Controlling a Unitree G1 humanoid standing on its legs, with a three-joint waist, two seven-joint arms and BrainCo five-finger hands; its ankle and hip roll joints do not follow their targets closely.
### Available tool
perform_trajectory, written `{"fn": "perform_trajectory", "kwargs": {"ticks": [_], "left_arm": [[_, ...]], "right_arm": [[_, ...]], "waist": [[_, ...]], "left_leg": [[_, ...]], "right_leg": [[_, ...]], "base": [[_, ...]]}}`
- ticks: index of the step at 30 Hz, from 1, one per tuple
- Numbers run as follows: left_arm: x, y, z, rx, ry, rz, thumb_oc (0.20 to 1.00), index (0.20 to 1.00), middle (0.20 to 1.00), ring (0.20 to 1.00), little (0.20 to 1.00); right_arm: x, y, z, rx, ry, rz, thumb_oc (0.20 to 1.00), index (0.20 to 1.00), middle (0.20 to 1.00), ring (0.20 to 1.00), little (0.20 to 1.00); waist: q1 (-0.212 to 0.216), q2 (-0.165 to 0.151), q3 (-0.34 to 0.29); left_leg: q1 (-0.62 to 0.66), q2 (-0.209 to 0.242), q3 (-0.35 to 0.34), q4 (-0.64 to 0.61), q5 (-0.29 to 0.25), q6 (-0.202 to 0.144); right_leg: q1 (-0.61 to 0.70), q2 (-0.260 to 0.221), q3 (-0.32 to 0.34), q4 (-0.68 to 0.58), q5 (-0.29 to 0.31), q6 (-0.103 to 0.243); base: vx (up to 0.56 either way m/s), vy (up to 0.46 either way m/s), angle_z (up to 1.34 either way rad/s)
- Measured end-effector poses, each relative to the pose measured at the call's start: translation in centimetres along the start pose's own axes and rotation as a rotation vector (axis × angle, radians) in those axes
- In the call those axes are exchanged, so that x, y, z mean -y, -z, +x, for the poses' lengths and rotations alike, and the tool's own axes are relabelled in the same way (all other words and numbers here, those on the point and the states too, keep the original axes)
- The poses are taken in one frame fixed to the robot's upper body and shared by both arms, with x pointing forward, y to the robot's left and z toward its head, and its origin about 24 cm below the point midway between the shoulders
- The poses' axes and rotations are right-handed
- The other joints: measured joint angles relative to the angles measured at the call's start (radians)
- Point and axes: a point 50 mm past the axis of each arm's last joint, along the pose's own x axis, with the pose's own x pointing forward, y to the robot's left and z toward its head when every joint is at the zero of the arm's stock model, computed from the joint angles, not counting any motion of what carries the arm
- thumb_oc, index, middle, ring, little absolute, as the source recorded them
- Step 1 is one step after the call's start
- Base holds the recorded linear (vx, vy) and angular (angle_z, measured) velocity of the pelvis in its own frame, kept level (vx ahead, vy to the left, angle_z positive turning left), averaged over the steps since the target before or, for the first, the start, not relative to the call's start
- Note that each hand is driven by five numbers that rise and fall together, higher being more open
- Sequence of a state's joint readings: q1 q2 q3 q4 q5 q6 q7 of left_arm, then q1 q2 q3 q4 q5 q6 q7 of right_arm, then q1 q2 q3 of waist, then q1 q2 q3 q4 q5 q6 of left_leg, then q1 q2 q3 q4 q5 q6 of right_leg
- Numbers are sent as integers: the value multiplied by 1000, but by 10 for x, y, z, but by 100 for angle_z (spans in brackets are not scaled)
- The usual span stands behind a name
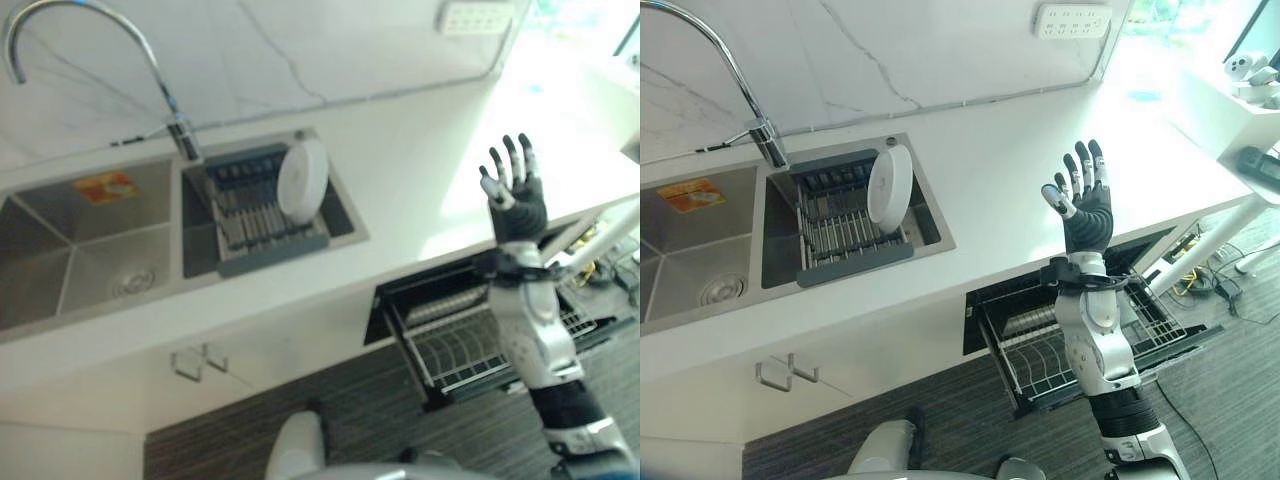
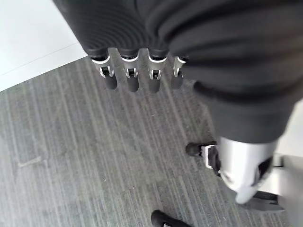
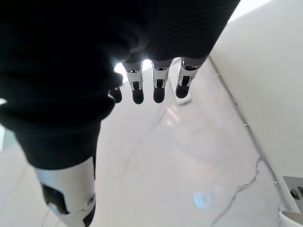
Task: Place the dishes in the dishwasher.
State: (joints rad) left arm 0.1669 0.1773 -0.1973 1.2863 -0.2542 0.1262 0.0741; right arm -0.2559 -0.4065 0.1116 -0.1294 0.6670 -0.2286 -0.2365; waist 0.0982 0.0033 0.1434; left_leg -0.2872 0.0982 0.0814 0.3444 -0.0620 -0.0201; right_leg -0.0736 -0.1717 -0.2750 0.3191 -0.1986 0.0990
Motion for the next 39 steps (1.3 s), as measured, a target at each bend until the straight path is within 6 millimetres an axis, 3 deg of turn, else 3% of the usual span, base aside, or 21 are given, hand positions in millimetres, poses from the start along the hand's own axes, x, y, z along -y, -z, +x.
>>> {"fn": "perform_trajectory", "kwargs": {"ticks": [5, 11, 13, 16, 20, 22, 25, 27, 29, 32, 39], "left_arm": [[-13, -10, 0, 22, -12, -14, 1000, 1000, 1000, 1000, 1000], [-15, -10, 0, 15, 2, -78, 1000, 1000, 1000, 1000, 1000], [-16, -8, 0, 6, 1, -78, 1000, 1000, 1000, 1000, 1000], [-18, -5, 0, -14, -2, -71, 1000, 1000, 1000, 1000, 1000], [-29, -5, 0, -15, -27, -64, 1000, 1000, 1000, 1000, 1000], [-43, -11, -1, 26, -89, 42, 1000, 1000, 1000, 1000, 1000], [-57, -40, -6, 158, -168, 336, 1000, 1000, 1000, 1000, 1000], [-63, -54, -8, 195, -208, 356, 1000, 1000, 1000, 1000, 1000], [-63, -56, -9, 206, -219, 377, 1000, 1000, 1000, 1000, 1000], [-63, -55, -8, 205, -219, 379, 1000, 1000, 1000, 1000, 1000], [-61, -58, -9, 234, -211, 382, 1000, 1000, 1000, 1000, 1000]], "right_arm": [[-2, 3, 5, -74, -95, -48, 1000, 1000, 1000, 1000, 1000], [2, 30, 15, -221, -104, -83, 1000, 1000, 1000, 1000, 1000], [0, 30, 17, -217, -111, -75, 1000, 1000, 1000, 1000, 1000], [-7, 34, 30, -231, -101, -38, 1000, 1000, 1000, 1000, 1000], [-6, 38, 41, -242, -70, -49, 1000, 1000, 1000, 1000, 1000], [-7, 36, 46, -233, -51, -55, 1000, 1000, 1000, 1000, 1000], [-13, 34, 64, -223, -32, -88, 1000, 1000, 1000, 1000, 1000], [-7, 39, 69, -245, -1, -113, 1000, 1000, 1000, 1000, 1000], [14, 53, 69, -312, 96, -146, 1000, 1000, 1000, 1000, 1000], [35, 59, 66, -342, 187, -123, 1000, 1000, 1000, 1000, 1000], [33, 49, 74, -294, 180, -115, 1000, 1000, 1000, 1000, 1000]], "waist": [[7, -50, -38], [40, -58, -41], [75, -57, -40], [85, -57, -39], [112, -64, -35], [115, -76, -25], [132, -64, 10], [156, -61, 26], [163, -67, 43], [174, -56, 68], [179, -33, 85]], "left_leg": [[12, -23, 7, -18, 4, 6], [11, -40, -19, -9, -12, 4], [7, -47, -27, -5, -14, 6], [5, -64, -45, 9, -24, 19], [-12, -92, -70, 27, -34, 34], [-9, -113, -93, 29, -36, 37], [-27, -121, -100, 47, -40, 47], [-36, -121, -101, 56, -41, 48], [-45, -129, -113, 60, -40, 48], [-61, -135, -131, 65, -39, 47], [-65, -143, -135, 62, -32, 38]], "right_leg": [[6, -28, -13, 13, -7, 18], [35, -34, -44, -6, -15, 19], [43, -38, -55, -5, -18, 21], [67, -51, -80, -4, -26, 28], [79, -66, -107, -4, -23, 36], [91, -80, -119, -3, -22, 36], [91, -82, -121, -4, -23, 38], [91, -83, -124, -4, -23, 38], [87, -83, -127, -6, -22, 39], [84, -80, -128, -14, -22, 39], [87, -79, -139, -23, -22, 40]], "base": [[91, -18, 9], [98, -1, 15], [110, 36, 21], [97, 30, 25], [90, 4, 26], [61, 12, 36], [57, 3, 16], [25, -15, 11], [15, -27, 14], [15, -25, 18], [-2, 6, 3]]}}
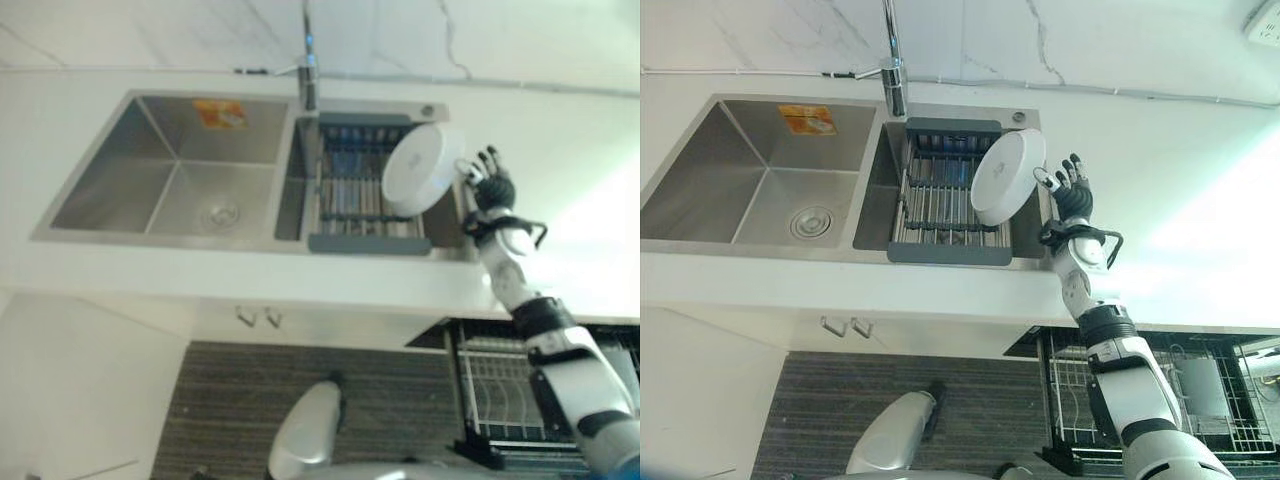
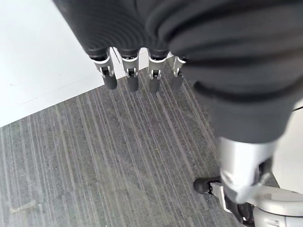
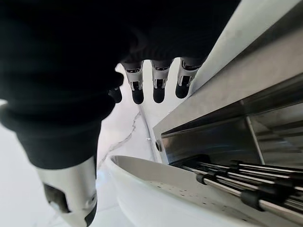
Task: Place the dishes in the dishwasher.
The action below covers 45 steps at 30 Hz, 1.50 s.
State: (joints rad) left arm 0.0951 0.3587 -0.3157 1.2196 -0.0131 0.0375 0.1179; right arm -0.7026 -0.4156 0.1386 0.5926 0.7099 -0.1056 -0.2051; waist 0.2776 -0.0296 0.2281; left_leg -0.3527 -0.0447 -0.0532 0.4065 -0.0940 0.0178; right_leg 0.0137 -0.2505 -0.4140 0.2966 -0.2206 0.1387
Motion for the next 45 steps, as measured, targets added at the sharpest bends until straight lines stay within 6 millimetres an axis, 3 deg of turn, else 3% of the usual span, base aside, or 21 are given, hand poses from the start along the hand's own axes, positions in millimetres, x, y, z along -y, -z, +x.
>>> {"fn": "perform_trajectory", "kwargs": {"ticks": [3, 14, 29, 41, 45], "left_arm": [[-3, -8, 1, 27, -8, 6, 1000, 1000, 1000, 1000, 1000], [-2, -9, 1, 33, -3, -5, 1000, 1000, 1000, 1000, 1000], [0, -10, 1, 43, -2, 30, 1000, 1000, 1000, 1000, 1000], [0, -9, 1, 39, -4, 28, 1000, 1000, 1000, 1000, 1000], [0, -9, 1, 38, -4, 28, 1000, 1000, 1000, 1000, 1000]], "right_arm": [[10, -2, 1, 11, 31, -10, 1000, 1000, 1000, 1000, 1000], [6, -7, 4, 31, 14, 14, 1000, 1000, 1000, 1000, 1000], [-21, -19, 1, 91, -89, 62, 1000, 1000, 1000, 1000, 1000], [-27, -1, -6, 29, -89, 89, 1000, 1000, 1000, 1000, 1000], [-26, 1, -6, 21, -83, 88, 1000, 1000, 1000, 1000, 1000]], "waist": [[2, 7, 5], [1, 21, 11], [-14, 25, 11], [-25, 0, -13], [-24, 9, -26]], "left_leg": [[-1, -12, -19, -1, 0, 0], [3, -14, -19, -4, 1, -1], [12, -8, -20, -5, 7, -1], [21, -8, -18, -6, 4, 5], [20, -9, -17, -6, 4, 5]], "right_leg": [[9, -7, -9, 0, -1, -2], [15, -4, -10, -6, -1, -2], [17, -2, -9, 9, -1, -2], [19, -11, -7, 21, -1, -2], [18, -12, -7, 21, -1, -2]], "base": [[-15, -6, 20], [0, 0, 0], [-2, -1, 0], [1, -1, 0], [0, 0, 0]]}}
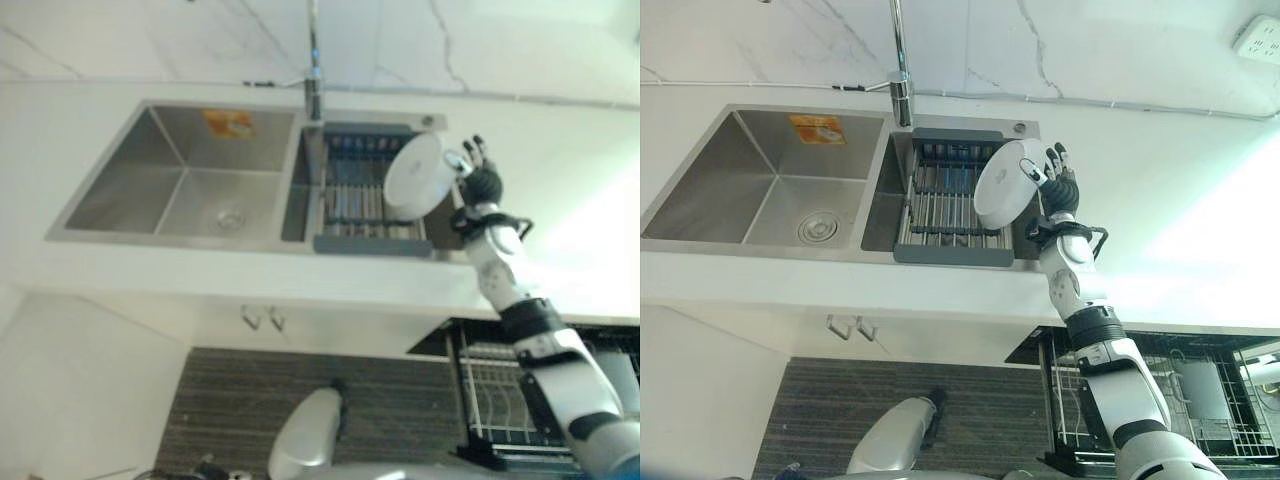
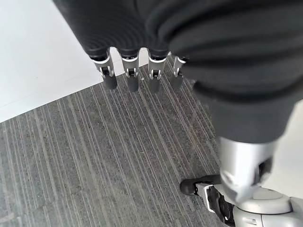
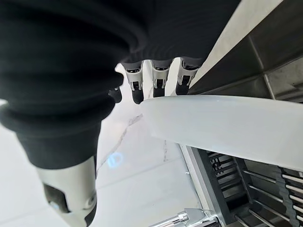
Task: Place the dishes in the dishwasher.
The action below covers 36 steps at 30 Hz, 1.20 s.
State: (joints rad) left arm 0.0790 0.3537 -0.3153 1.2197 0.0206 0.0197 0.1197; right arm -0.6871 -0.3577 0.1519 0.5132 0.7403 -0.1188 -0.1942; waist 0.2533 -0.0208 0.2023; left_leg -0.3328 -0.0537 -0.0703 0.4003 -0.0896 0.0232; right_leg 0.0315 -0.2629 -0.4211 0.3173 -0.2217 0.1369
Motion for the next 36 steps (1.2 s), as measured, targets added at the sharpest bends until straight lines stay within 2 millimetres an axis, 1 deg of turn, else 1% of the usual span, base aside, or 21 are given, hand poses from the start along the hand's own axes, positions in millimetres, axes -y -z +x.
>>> {"fn": "perform_trajectory", "kwargs": {"ticks": [3, 6, 10, 16, 19, 22, 26, 32, 36], "left_arm": [[0, 1, 0, -2, 1, 1, 1000, 1000, 1000, 1000, 1000], [1, 1, 0, -2, 1, 1, 1000, 1000, 1000, 1000, 1000], [1, 2, 0, -4, 2, 0, 1000, 1000, 1000, 1000, 1000], [1, 2, 0, -4, 3, 1, 1000, 1000, 1000, 1000, 1000], [1, 1, 0, -1, 2, 1, 1000, 1000, 1000, 1000, 1000], [1, -1, 0, 6, 4, 7, 1000, 1000, 1000, 1000, 1000], [3, -2, 0, 16, 9, 15, 1000, 1000, 1000, 1000, 1000], [4, -4, 0, 28, 14, 13, 1000, 1000, 1000, 1000, 1000], [4, -4, 0, 29, 15, 7, 1000, 1000, 1000, 1000, 1000]], "right_arm": [[5, 8, 0, -31, 25, -7, 1000, 1000, 1000, 1000, 1000], [2, 14, -2, -54, 19, -19, 1000, 1000, 1000, 1000, 1000], [0, 16, -2, -60, 15, -18, 1000, 1000, 1000, 1000, 1000], [9, 25, -3, -98, 54, -22, 1000, 1000, 1000, 1000, 1000], [8, 25, -3, -96, 49, -22, 1000, 1000, 1000, 1000, 1000], [9, 26, -3, -101, 51, -24, 1000, 1000, 1000, 1000, 1000], [5, 22, 0, -88, 34, -21, 1000, 1000, 1000, 1000, 1000], [-3, 7, 8, -48, 11, -2, 1000, 1000, 1000, 1000, 1000], [-4, 5, 10, -42, 7, -3, 1000, 1000, 1000, 1000, 1000]], "waist": [[1, 4, -8], [1, 6, -10], [3, 13, -15], [3, 15, -14], [3, 19, -12], [8, 29, -5], [13, 35, 4], [13, 36, 40], [13, 31, 47]], "left_leg": [[-2, 0, 0, 0, 0, 0], [-5, -1, 0, 0, 1, -1], [-13, -7, -1, 1, 0, 0], [-18, -6, -4, 0, 1, -1], [-28, -7, -4, 0, 1, 0], [-35, -8, -4, 1, 4, -1], [-47, -9, -7, 1, 9, -6], [-54, -14, -12, 1, 12, -9], [-54, -15, -17, 0, 12, -9]], "right_leg": [[-1, 0, 0, 0, 0, 0], [-4, -1, -1, 0, 0, 0], [-10, -6, -3, 0, 0, 0], [-17, -5, -3, 1, 0, 0], [-25, -5, -3, 0, 0, 0], [-32, -6, -3, 1, 0, 0], [-42, -5, -5, 0, 0, 0], [-47, -7, -5, 0, 0, 0], [-45, -6, -8, 0, 0, 0]], "base": [[0, 0, 0], [0, 0, 0], [7, 13, 3], [0, 0, 0], [0, 0, 0], [0, 0, 0], [-5, 6, 1], [-6, 5, 1], [-7, 6, 3]]}}
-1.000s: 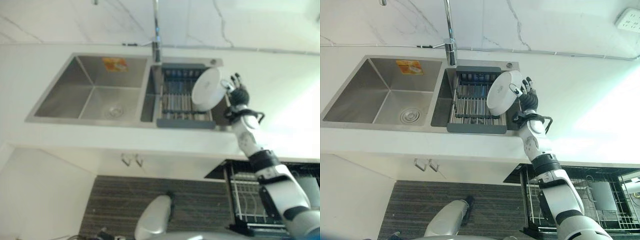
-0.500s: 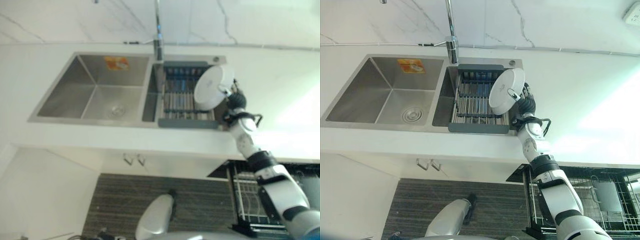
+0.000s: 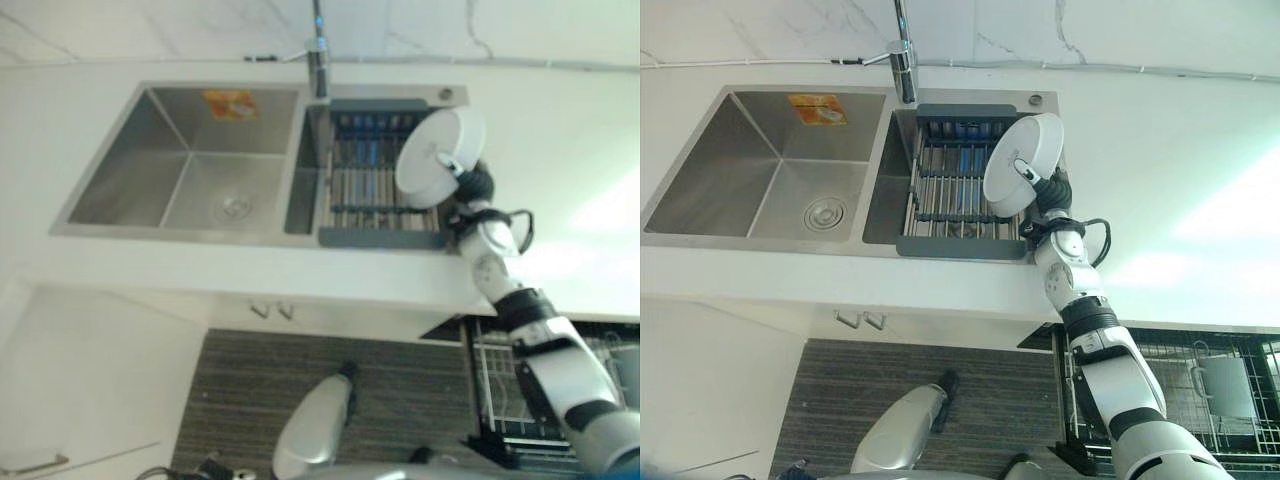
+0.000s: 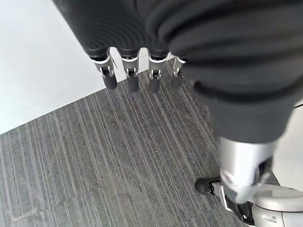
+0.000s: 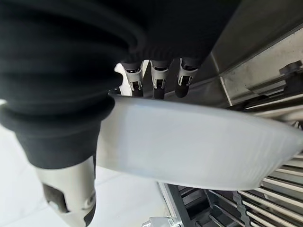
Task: Place the dishes in the dishwasher.
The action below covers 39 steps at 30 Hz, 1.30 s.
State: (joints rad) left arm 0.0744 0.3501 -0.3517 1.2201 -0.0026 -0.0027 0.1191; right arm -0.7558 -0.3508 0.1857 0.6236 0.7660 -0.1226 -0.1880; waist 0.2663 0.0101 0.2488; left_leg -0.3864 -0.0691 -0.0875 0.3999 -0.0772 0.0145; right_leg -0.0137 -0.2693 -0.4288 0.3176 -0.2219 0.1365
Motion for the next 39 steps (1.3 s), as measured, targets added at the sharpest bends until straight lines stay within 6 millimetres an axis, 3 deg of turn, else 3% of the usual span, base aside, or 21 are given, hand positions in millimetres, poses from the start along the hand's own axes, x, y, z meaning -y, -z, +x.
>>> {"fn": "perform_trajectory", "kwargs": {"ticks": [3, 5, 6, 20, 25, 27, 28, 29, 30, 32, 37, 39], "left_arm": [[0, -1, 0, -1, 1, -18, 1000, 1000, 1000, 1000, 1000], [0, -1, 0, -1, 1, -18, 1000, 1000, 1000, 1000, 1000], [0, -1, 0, 0, 1, -18, 1000, 1000, 1000, 1000, 1000], [0, -4, 1, 3, 22, -22, 1000, 1000, 1000, 1000, 1000], [-1, -7, 1, 7, 19, -27, 1000, 1000, 1000, 1000, 1000], [-4, -14, 3, 3, 6, -61, 1000, 1000, 1000, 1000, 1000], [-4, -16, 3, 8, 4, -65, 1000, 1000, 1000, 1000, 1000], [1, -13, 2, -7, 17, -64, 1000, 1000, 1000, 1000, 1000], [7, -6, 1, -28, 31, -61, 1000, 1000, 1000, 1000, 1000], [14, 3, -1, -70, 46, -52, 1000, 1000, 1000, 1000, 1000], [17, 9, -1, -143, 52, -48, 1000, 1000, 1000, 1000, 1000], [24, 4, -1, -147, 69, -52, 1000, 1000, 1000, 1000, 1000]], "right_arm": [[3, -1, 0, 0, 3, -8, 1000, 1000, 1000, 1000, 1000], [4, -1, 1, -4, 7, -10, 495, 495, 495, 495, 495], [4, -1, 2, -7, 9, -12, 200, 200, 200, 200, 200], [2, -3, 4, 0, -1, -15, 200, 200, 200, 200, 200], [-12, -3, -6, 81, -5, -22, 200, 200, 200, 200, 200], [-33, -13, -18, 172, -69, -29, 200, 200, 200, 200, 200], [-39, -13, -23, 200, -88, -23, 200, 200, 200, 200, 200], [-42, -8, -35, 221, -86, 14, 200, 200, 200, 200, 200], [-40, -5, -44, 238, -72, 40, 200, 200, 200, 200, 200], [-36, -6, -51, 264, -51, 57, 200, 200, 200, 200, 200], [-36, -15, -73, 341, -72, 52, 200, 200, 200, 200, 200], [-24, -17, -77, 358, -53, 26, 200, 200, 200, 200, 200]], "waist": [[0, 1, 0], [0, 0, 1], [0, 1, 1], [0, -6, 11], [-9, -25, 24], [-32, -32, 24], [-43, -34, 23], [-62, -43, 15], [-73, -55, -6], [-101, -61, -40], [-188, -42, -115], [-230, -28, -151]], "left_leg": [[0, -3, -5, 0, 0, 0], [0, -4, -7, 0, 0, 0], [0, -4, -8, 0, 0, 0], [5, 1, -17, -17, 9, -1], [53, 34, -12, -53, 23, 14], [61, 64, 3, -45, 20, -3], [70, 83, 8, -43, 20, -18], [113, 122, 25, -46, 18, -54], [135, 151, 56, -48, 11, -65], [146, 167, 89, -49, 5, -69], [211, 196, 179, -80, 0, -71], [241, 216, 220, -95, -5, -79]], "right_leg": [[4, 0, 0, 0, 0, 0], [5, 0, -2, 0, 0, 0], [5, 0, -4, 0, 0, 0], [2, 0, -23, 18, 0, 0], [-10, 2, -20, 55, 2, -4], [1, 0, -14, -32, 32, 2], [11, 19, -4, -39, 42, 32], [29, 51, 14, -41, 29, 8], [25, 67, 46, -37, 22, -2], [22, 73, 76, -36, 22, -3], [7, 72, 146, -36, 31, -8], [3, 72, 156, -35, 31, -16]], "base": [[4, 12, 6], [-1, 2, 4], [-8, 3, 3], [-15, -11, 2], [-40, -103, -14], [-10, -102, -31], [2, -107, -48], [-25, -118, -75], [-28, -82, -88], [-31, -65, -56], [-4, -81, -53], [17, -105, -66]]}}
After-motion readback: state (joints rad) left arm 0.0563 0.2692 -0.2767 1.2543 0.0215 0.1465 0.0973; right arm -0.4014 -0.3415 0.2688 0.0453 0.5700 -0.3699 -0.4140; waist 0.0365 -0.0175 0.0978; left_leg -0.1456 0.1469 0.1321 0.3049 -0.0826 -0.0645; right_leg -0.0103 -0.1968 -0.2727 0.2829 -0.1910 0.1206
